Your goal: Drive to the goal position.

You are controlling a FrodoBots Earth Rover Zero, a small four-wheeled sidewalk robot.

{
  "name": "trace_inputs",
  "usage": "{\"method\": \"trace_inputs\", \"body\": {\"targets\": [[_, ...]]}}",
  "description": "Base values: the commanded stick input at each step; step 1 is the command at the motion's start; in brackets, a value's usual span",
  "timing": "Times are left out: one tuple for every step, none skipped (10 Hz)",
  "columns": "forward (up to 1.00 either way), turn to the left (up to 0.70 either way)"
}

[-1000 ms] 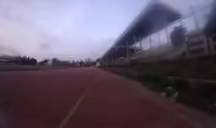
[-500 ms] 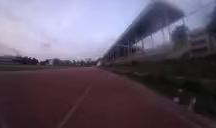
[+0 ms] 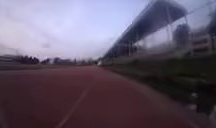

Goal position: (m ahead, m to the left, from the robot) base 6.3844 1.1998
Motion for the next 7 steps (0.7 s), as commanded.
{"method": "trace_inputs", "body": {"targets": [[0.70, 0.00], [0.70, 0.00], [0.70, 0.00], [0.70, 0.00], [0.70, 0.00], [0.70, 0.00], [0.70, 0.00]]}}
